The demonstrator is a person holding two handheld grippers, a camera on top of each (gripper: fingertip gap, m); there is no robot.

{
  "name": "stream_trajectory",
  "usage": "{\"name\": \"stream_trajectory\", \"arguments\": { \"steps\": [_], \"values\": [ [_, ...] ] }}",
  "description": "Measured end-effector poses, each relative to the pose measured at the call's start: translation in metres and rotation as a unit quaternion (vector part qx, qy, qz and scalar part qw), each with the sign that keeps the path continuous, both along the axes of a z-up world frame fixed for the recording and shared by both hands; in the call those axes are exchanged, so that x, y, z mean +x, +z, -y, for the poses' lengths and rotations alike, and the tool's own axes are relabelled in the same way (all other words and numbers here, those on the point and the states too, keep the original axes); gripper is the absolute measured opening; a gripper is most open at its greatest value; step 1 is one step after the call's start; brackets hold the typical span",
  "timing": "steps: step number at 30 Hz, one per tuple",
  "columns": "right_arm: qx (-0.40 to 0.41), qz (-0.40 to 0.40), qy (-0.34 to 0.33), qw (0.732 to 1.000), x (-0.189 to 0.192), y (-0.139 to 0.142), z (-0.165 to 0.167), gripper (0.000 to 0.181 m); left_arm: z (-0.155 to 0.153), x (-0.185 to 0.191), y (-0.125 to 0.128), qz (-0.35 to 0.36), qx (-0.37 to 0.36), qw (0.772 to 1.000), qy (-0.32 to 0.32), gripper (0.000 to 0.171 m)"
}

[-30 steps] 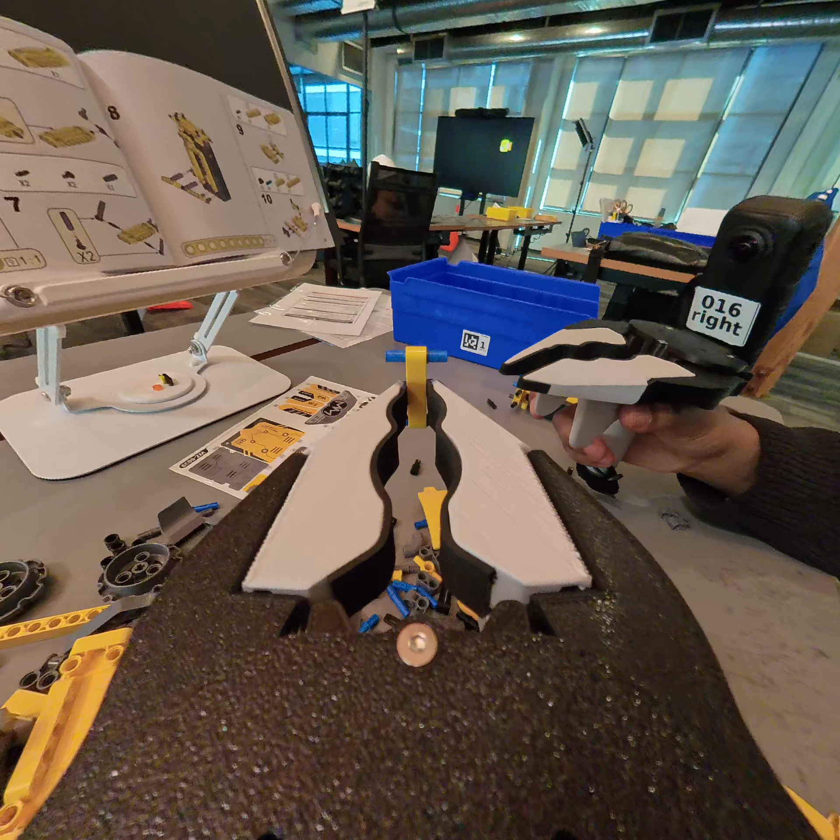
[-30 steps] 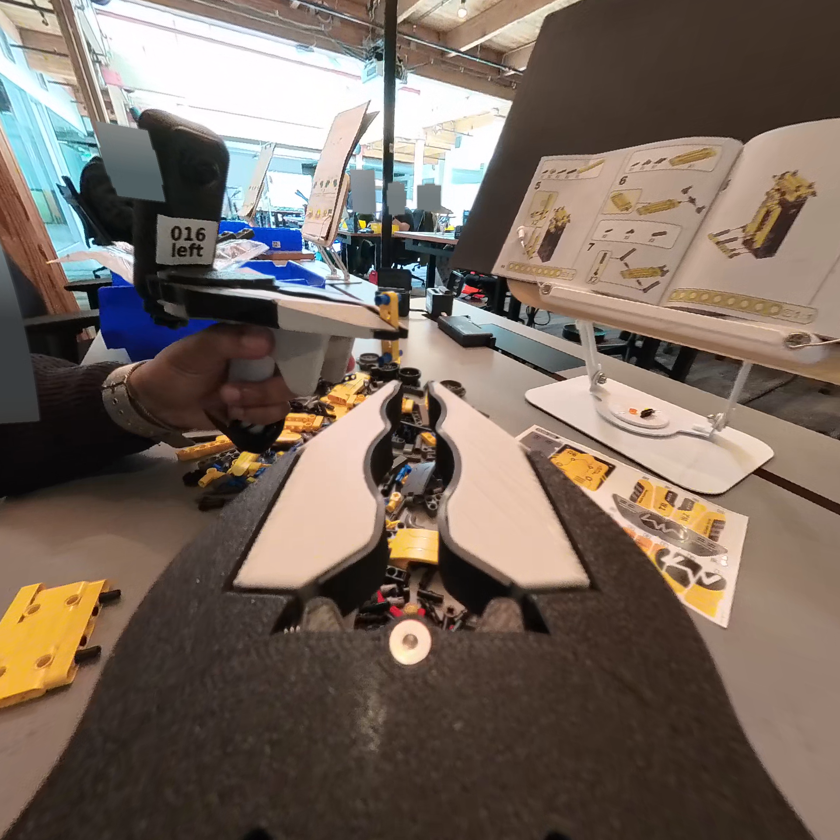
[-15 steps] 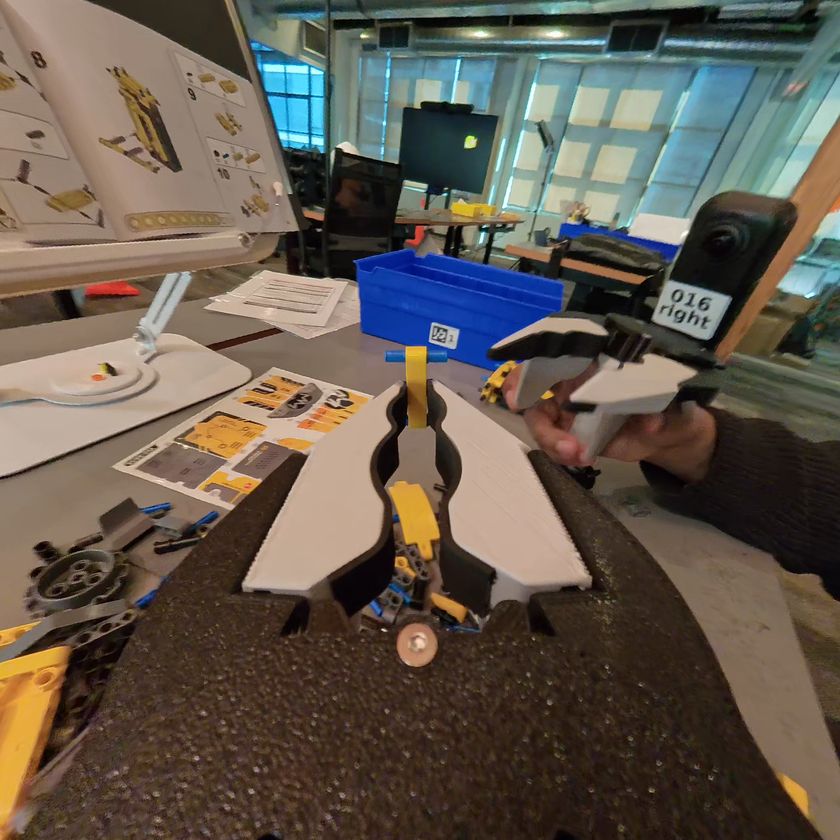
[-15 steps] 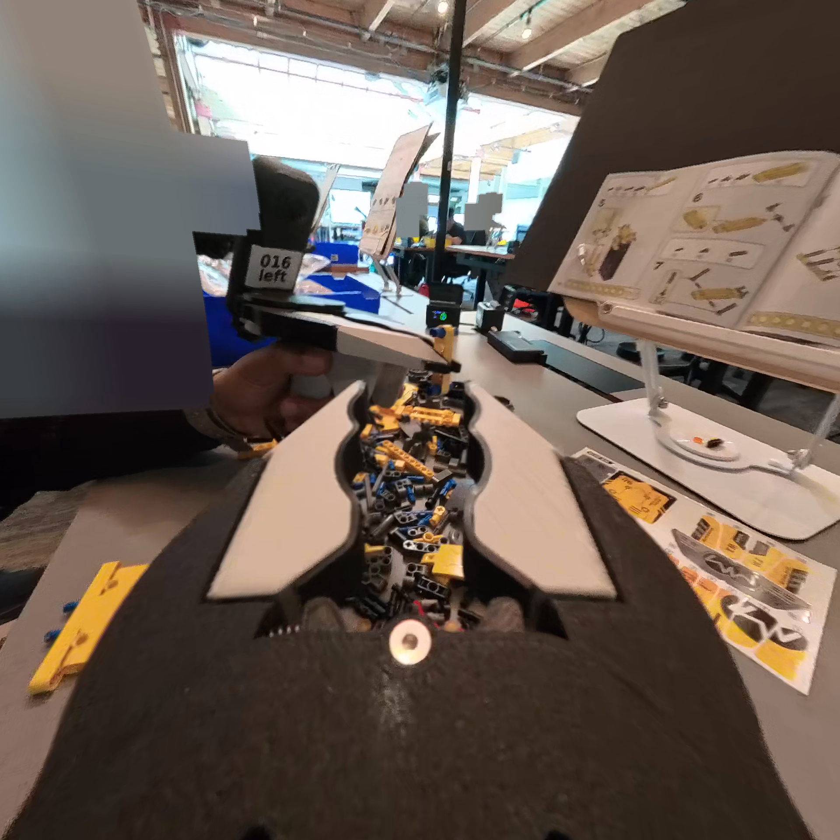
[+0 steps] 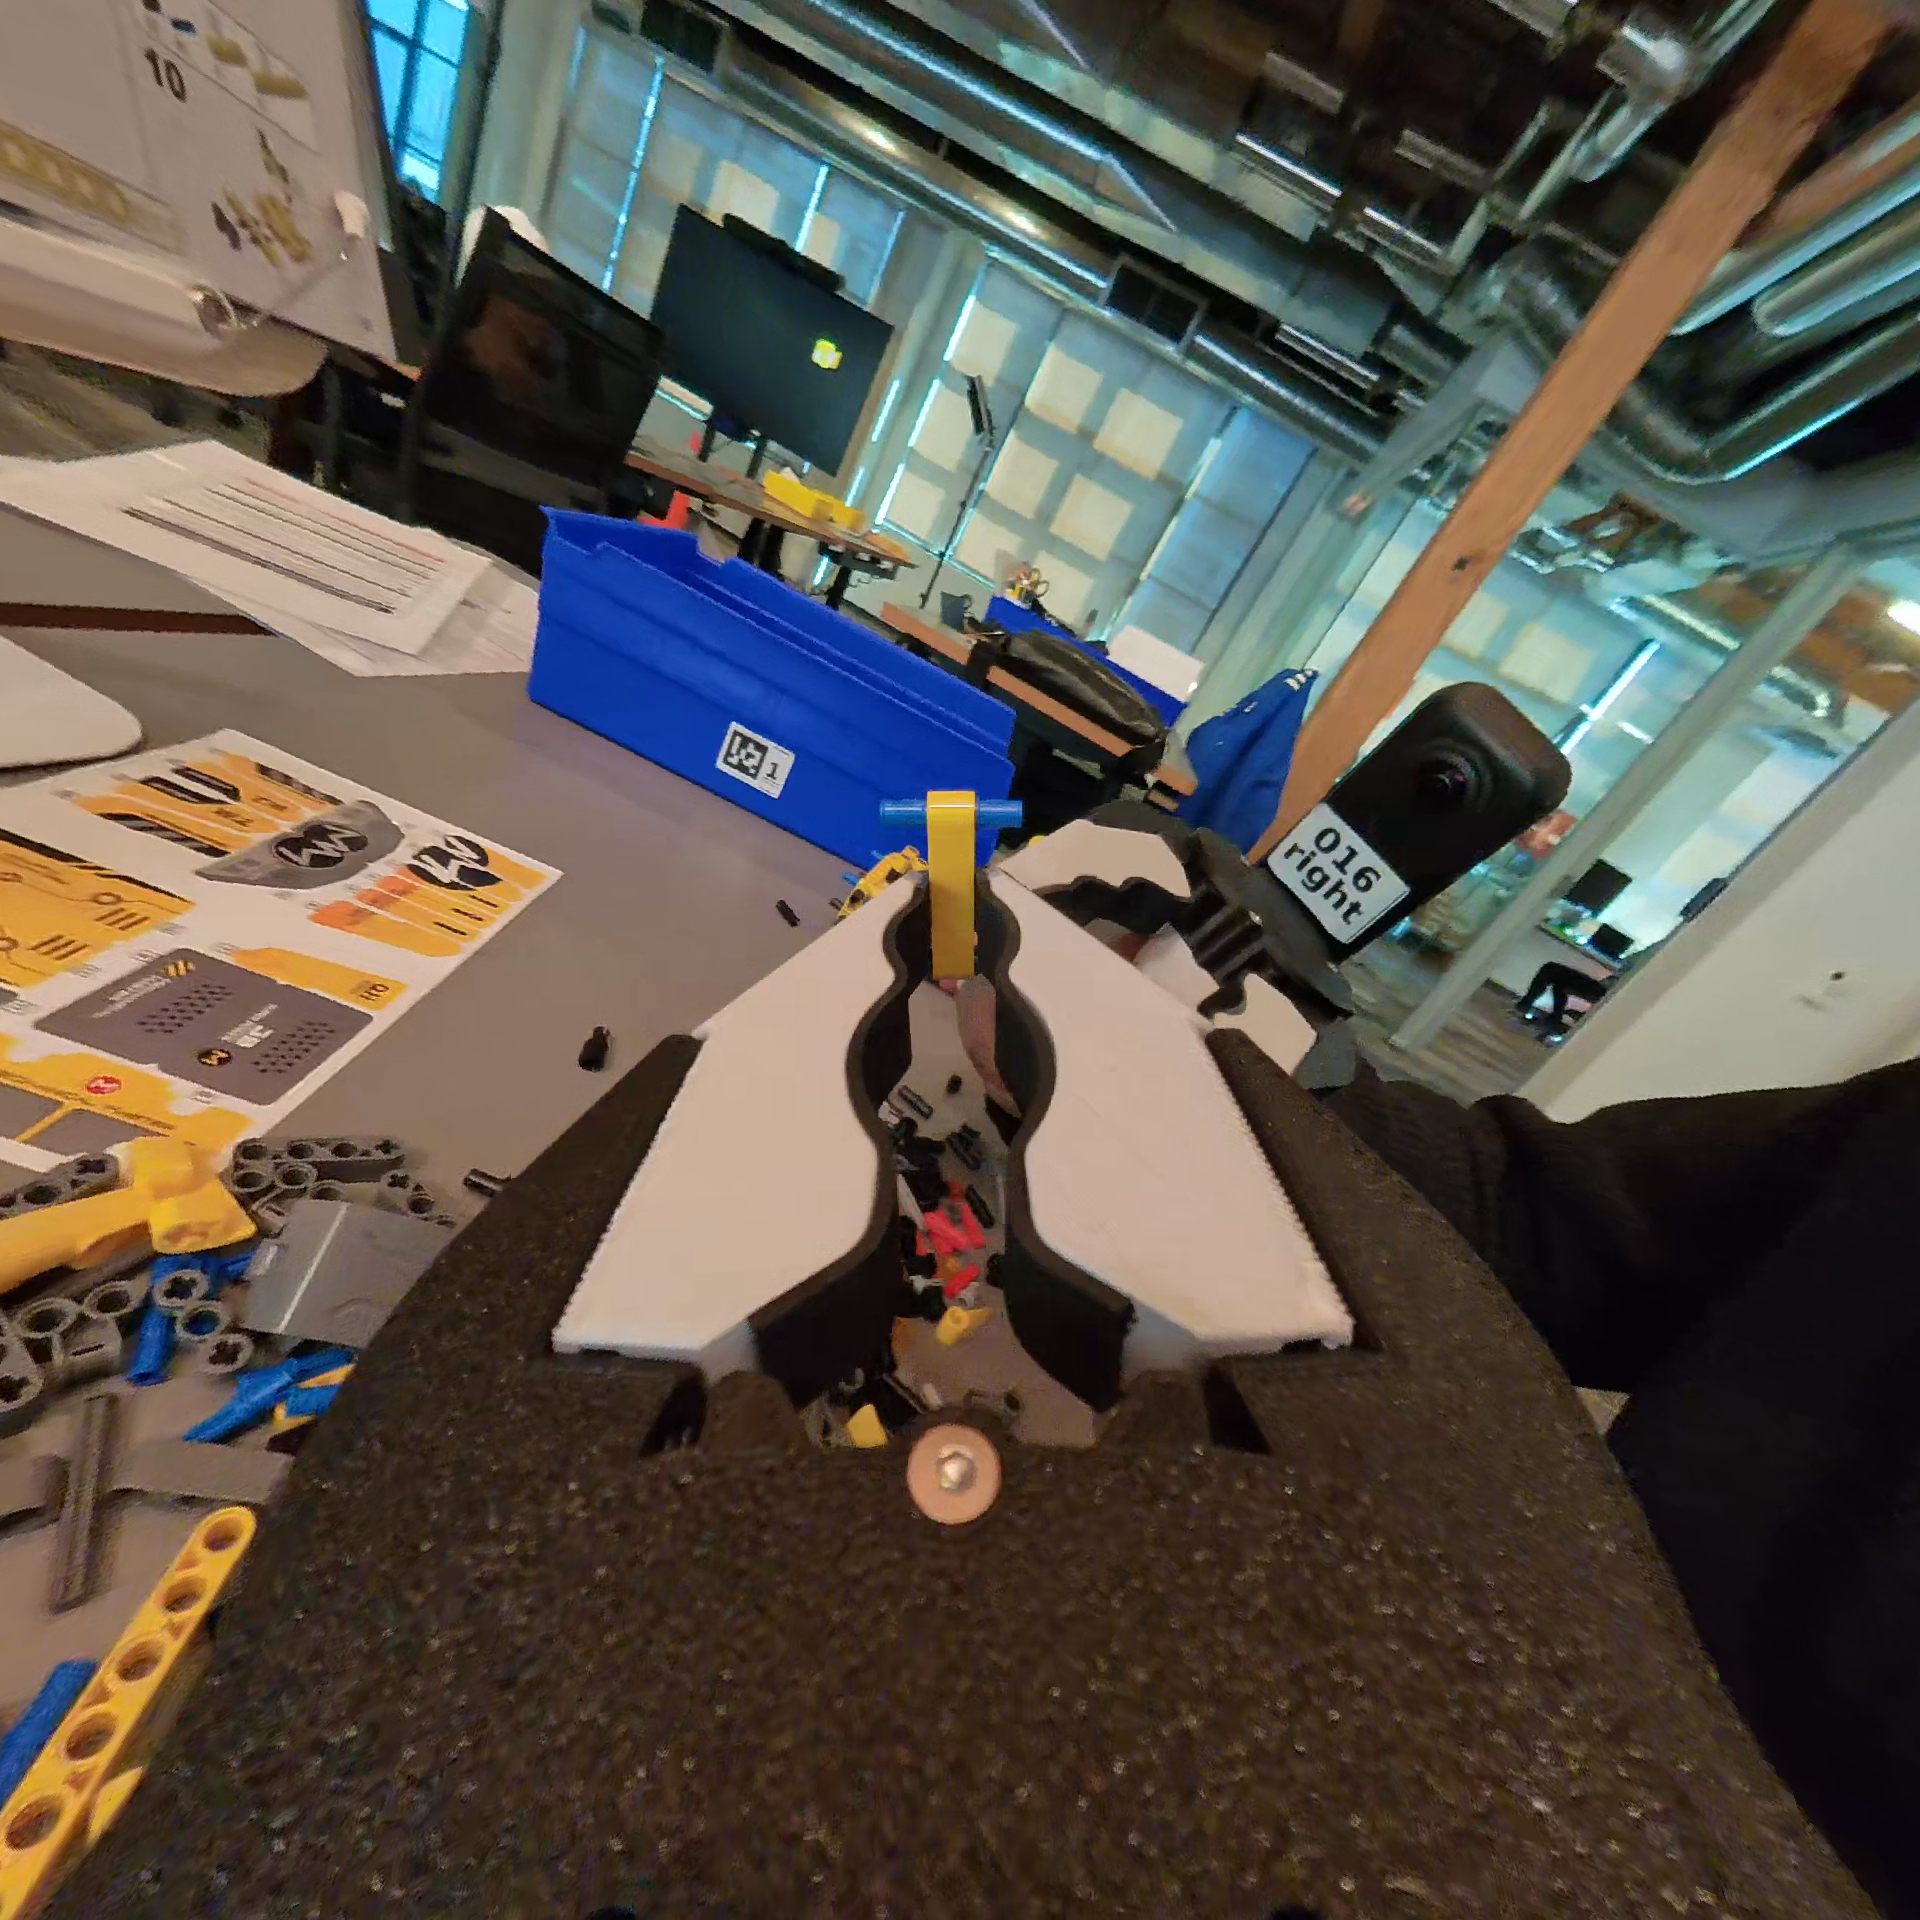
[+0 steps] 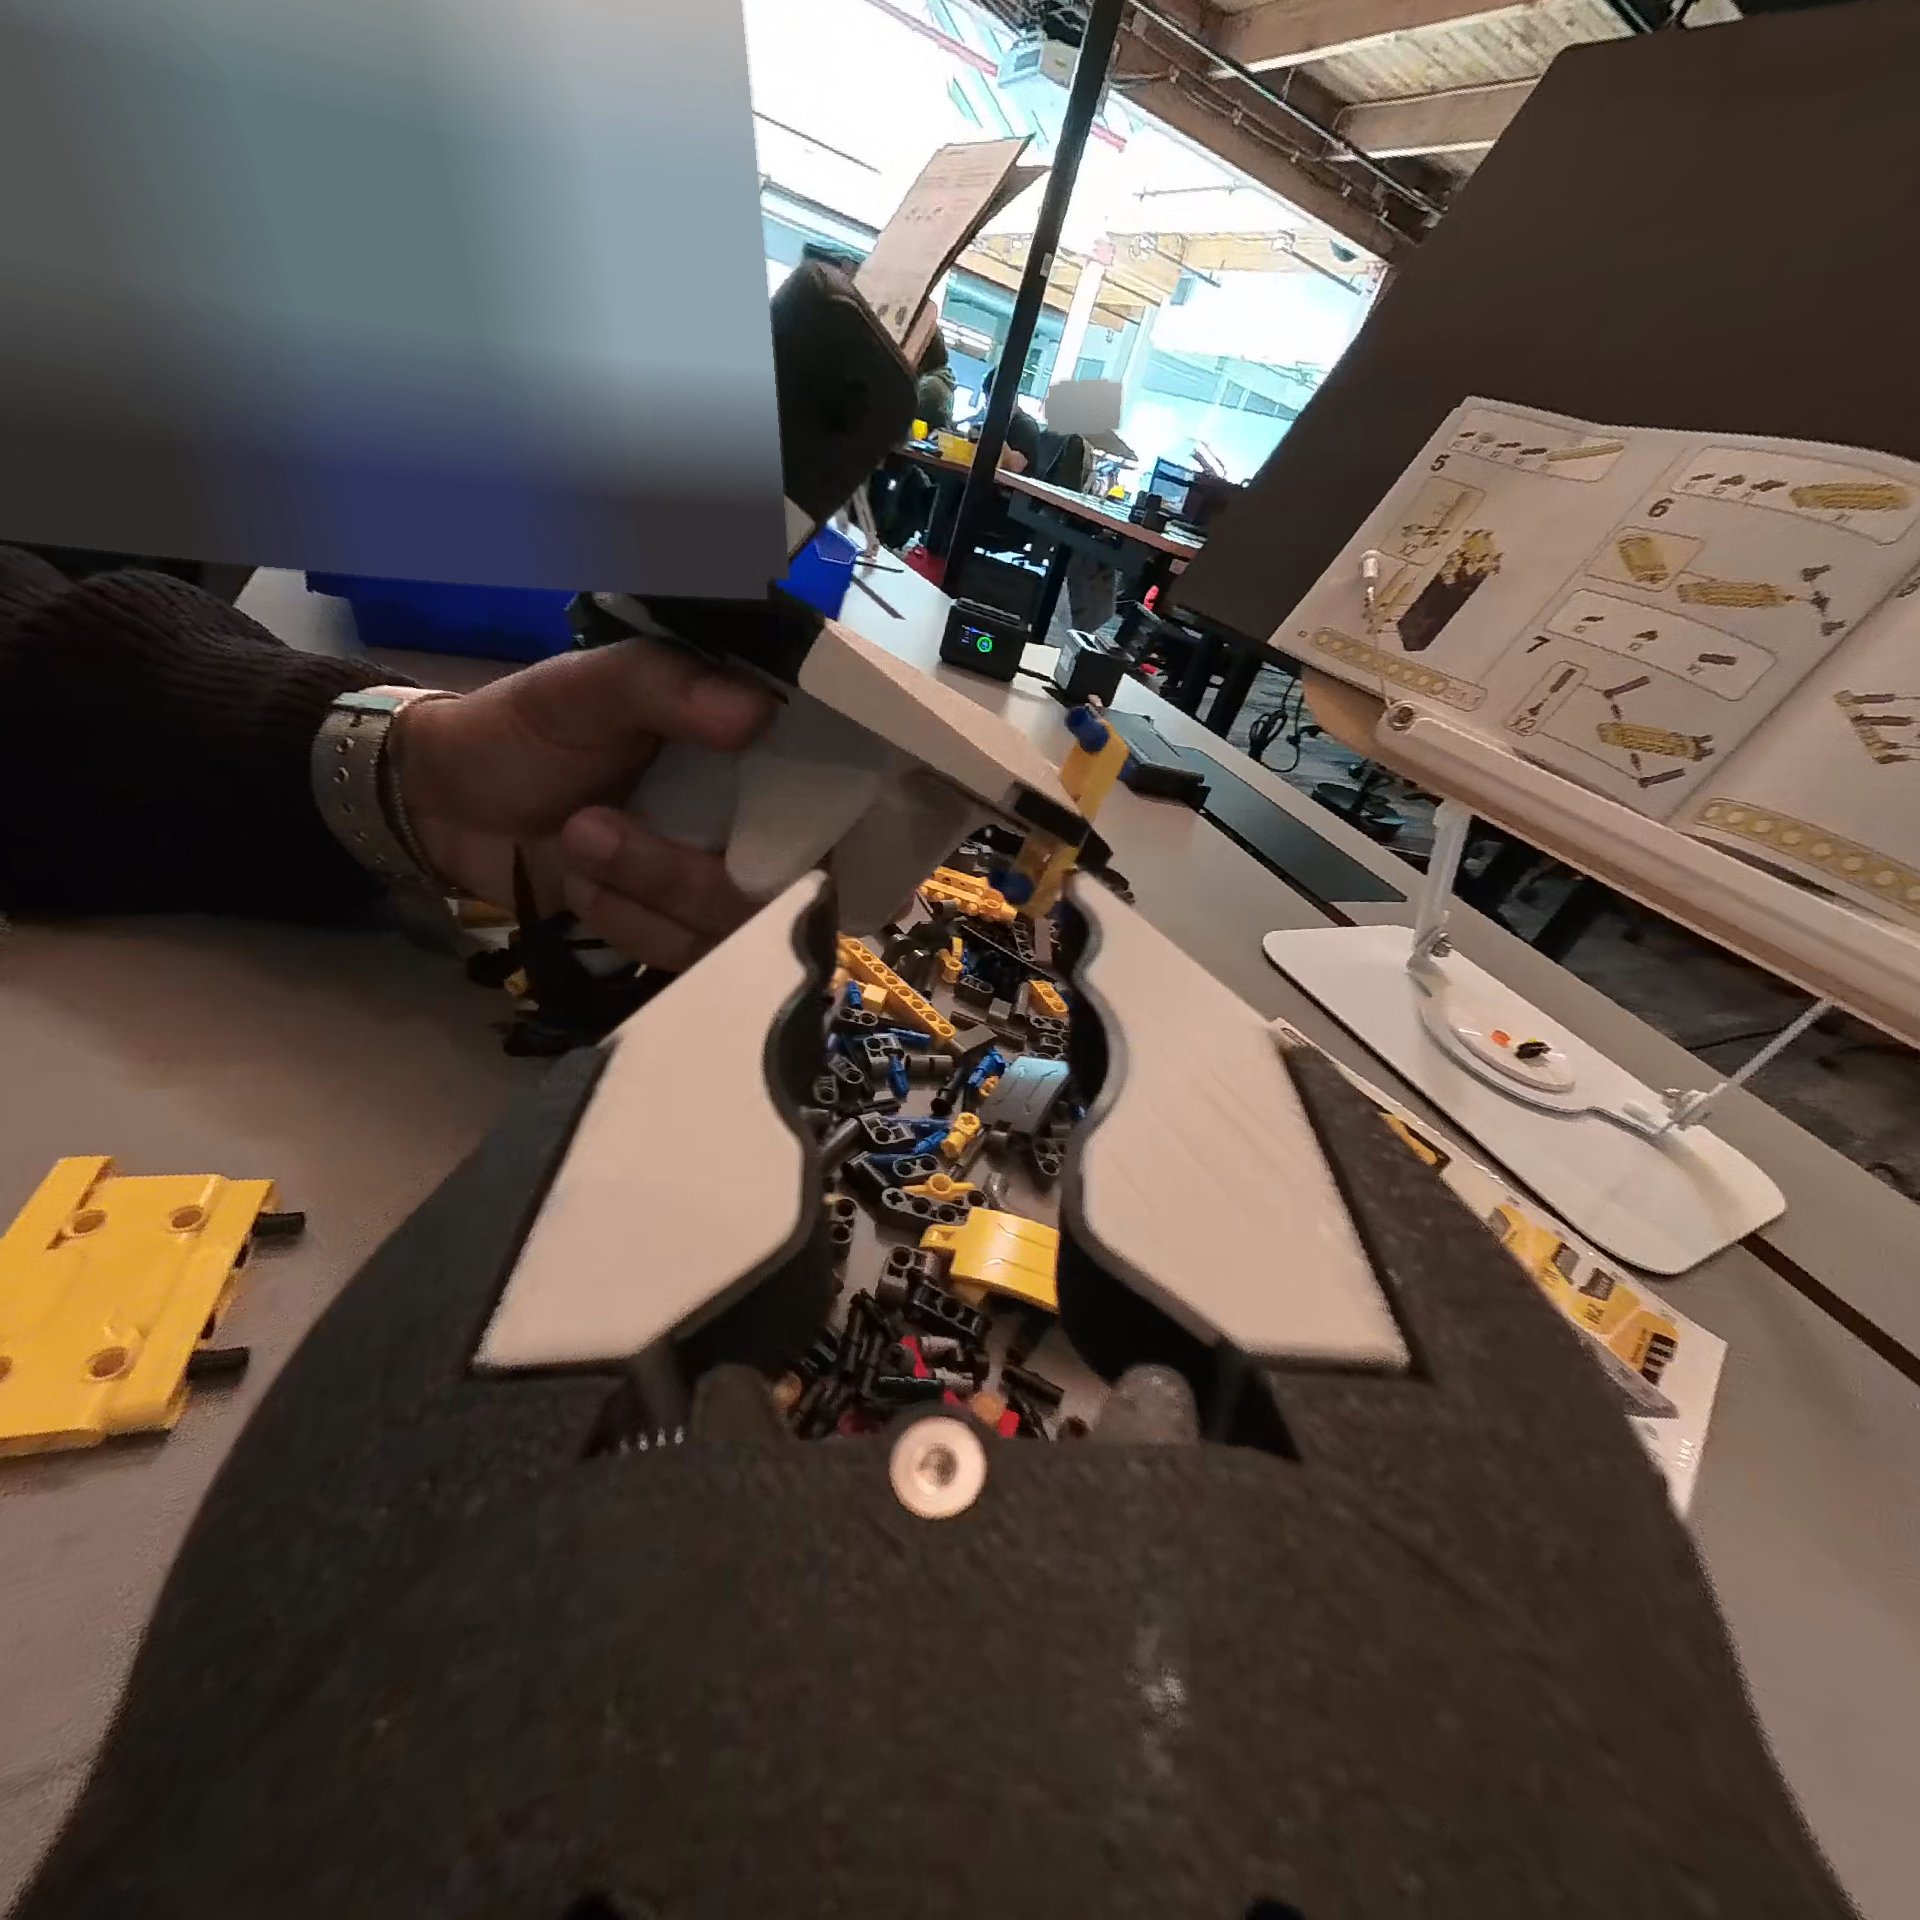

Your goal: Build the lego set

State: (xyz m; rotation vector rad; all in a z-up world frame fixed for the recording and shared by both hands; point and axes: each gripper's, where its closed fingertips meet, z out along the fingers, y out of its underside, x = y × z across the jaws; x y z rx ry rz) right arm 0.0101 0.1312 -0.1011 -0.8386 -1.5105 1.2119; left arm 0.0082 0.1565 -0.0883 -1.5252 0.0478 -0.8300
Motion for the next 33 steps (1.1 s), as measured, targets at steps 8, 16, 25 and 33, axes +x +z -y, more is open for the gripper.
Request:
{"name": "stream_trajectory", "arguments": {
  "steps": [8,16,25,33],
  "values": [
    [0.010,-0.010,-0.035,0.999,0.001,0.005,-0.016,0.015,0.000,0.003,0.001,0.007,0.000,1.000,-0.008,0.007],
    [0.047,-0.024,-0.033,0.998,0.003,0.006,-0.010,0.013,0.003,0.012,-0.001,0.000,-0.001,1.000,-0.028,0.007],
    [-0.176,-0.061,0.048,0.981,0.023,0.049,-0.024,0.005,0.011,0.010,0.018,-0.026,0.063,0.998,-0.005,0.022],
    [-0.309,0.021,0.170,0.935,0.023,0.039,-0.003,0.005,0.021,0.014,0.031,0.010,0.096,0.995,-0.038,0.022]
  ]
}}
